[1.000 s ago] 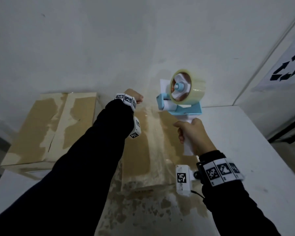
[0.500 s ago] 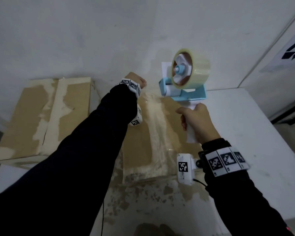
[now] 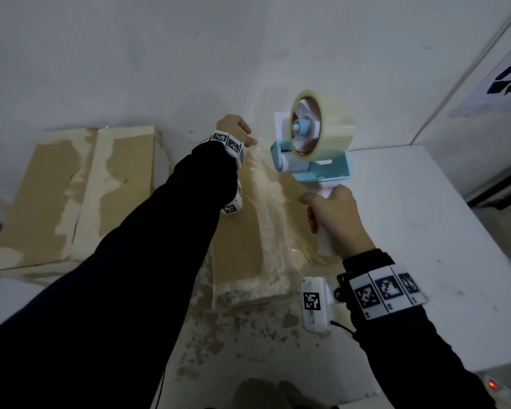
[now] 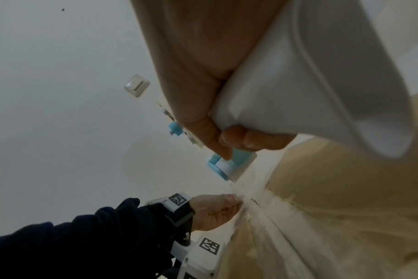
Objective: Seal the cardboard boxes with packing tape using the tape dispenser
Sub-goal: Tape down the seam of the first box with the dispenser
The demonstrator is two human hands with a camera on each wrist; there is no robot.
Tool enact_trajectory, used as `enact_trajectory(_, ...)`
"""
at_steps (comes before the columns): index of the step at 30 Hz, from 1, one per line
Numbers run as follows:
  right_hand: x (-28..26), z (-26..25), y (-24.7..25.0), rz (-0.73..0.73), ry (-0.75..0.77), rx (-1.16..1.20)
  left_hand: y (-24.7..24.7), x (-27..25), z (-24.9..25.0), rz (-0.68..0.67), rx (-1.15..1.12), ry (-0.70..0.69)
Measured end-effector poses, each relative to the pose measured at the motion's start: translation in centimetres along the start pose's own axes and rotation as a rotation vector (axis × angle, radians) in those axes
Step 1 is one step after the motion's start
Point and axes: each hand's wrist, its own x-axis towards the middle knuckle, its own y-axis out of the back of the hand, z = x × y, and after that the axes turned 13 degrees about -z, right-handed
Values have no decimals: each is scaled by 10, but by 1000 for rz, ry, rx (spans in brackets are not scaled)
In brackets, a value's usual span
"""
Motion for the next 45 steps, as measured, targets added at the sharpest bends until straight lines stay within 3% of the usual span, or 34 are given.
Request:
enact_trajectory(9,-12,5,-8,28,-18,23,-7,-9,6,-116,296,-110)
enact_trajectory(19,-24,3,-20,61,-19,29,-12,-11,4,-83,359,-228)
enact_trajectory(26,-25,3,-22,59,-40,46,-13,-17,6,-83,574,-233)
enact_trajectory(31,-28,4,-21,60,-41,42,-16,-22,8,-166,666,-335)
enact_trajectory(41,-25,5,-26,53,-23,29,-9,-21,2,-302,772,-365)
enact_trajectory(45,-23,8,-32,33,-13,35,-16,-24,0,-282,811,-387)
